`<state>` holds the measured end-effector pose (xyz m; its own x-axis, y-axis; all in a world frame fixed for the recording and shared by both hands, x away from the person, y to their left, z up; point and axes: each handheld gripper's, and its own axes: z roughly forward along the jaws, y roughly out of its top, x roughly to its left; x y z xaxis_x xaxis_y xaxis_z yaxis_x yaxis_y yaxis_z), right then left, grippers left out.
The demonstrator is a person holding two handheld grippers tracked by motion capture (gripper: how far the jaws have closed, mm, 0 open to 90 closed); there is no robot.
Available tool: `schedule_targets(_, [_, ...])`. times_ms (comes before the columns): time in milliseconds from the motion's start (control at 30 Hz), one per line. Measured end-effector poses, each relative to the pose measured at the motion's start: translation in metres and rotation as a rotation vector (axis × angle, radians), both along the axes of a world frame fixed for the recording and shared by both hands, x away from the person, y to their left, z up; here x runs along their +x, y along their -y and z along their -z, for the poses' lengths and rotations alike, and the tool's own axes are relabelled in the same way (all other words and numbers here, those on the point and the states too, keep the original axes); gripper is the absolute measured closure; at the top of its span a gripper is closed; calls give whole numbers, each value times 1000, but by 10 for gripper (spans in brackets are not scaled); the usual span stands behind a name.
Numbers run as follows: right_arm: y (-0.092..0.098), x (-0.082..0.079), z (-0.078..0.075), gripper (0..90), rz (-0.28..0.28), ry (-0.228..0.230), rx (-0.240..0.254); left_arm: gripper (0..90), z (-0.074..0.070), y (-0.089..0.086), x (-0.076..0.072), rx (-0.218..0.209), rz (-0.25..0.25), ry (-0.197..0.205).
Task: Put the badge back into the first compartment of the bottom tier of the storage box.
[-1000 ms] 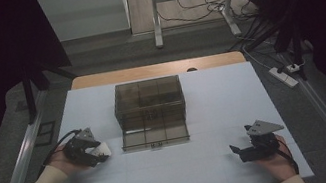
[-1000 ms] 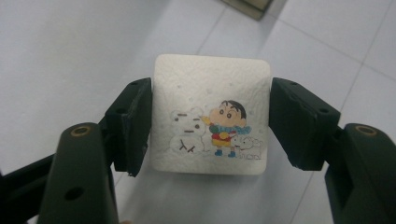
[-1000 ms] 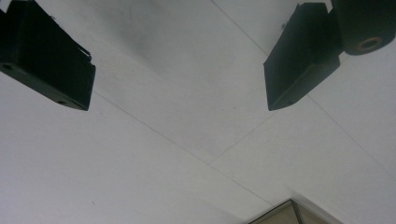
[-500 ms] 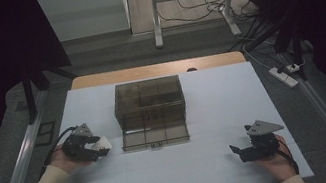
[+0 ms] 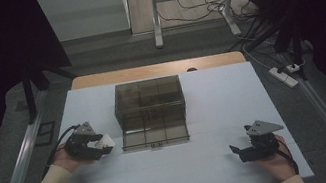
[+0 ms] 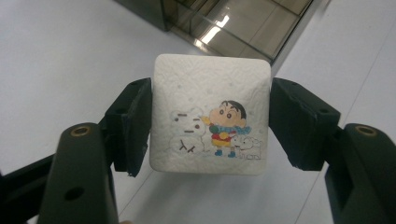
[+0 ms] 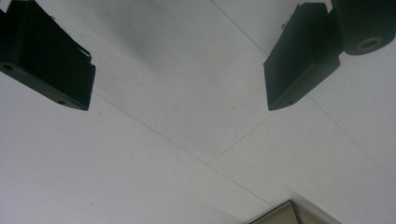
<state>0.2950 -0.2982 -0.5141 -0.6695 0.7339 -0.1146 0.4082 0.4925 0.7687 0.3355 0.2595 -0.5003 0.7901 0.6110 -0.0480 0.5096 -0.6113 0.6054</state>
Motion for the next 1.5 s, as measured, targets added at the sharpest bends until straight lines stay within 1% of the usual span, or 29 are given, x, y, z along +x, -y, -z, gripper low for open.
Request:
schedule_targets(133, [0, 0, 0, 87, 0, -2, 0, 334, -1, 4, 0, -4, -3, 1])
schedule_targets(367, [0, 0, 0, 87, 0, -2, -2, 334, -4, 12, -1, -9, 16, 16])
schedule_targets(500, [-1, 0, 1, 87, 0, 0, 1, 334, -6, 15, -1, -7, 44, 34])
schedule_targets(600, [-1, 0, 1, 87, -1, -2, -1, 334, -7, 19, 1, -19, 80, 49])
schedule_targets(633, [-1, 0, 1, 87, -2, -2, -1, 335, -7, 20, 1, -16, 84, 48])
schedule_targets(700, [-1, 1, 1, 87, -3, -1, -2, 334, -7, 23, 3, 6, 95, 51])
schedule_targets(933, [-1, 0, 1, 87, -3, -1, -2, 334, -13, 34, 9, -1, 116, 69])
schedule_targets(1000, [-1, 0, 1, 87, -2, -1, -1, 334, -14, 35, 10, 7, 118, 74])
schedule_targets(1200, [-1, 1, 1, 87, -3, -2, -2, 334, -14, 41, 14, 13, 133, 80])
schedule_targets(1233, [-1, 1, 1, 87, -2, -3, 0, 334, -15, 42, 15, 23, 140, 81])
schedule_targets(1300, [-1, 1, 1, 87, -2, -3, -1, 334, -14, 43, 16, 26, 140, 82])
schedule_targets(1500, [-2, 1, 1, 87, -4, -4, -2, 334, -15, 46, 18, 26, 144, 83])
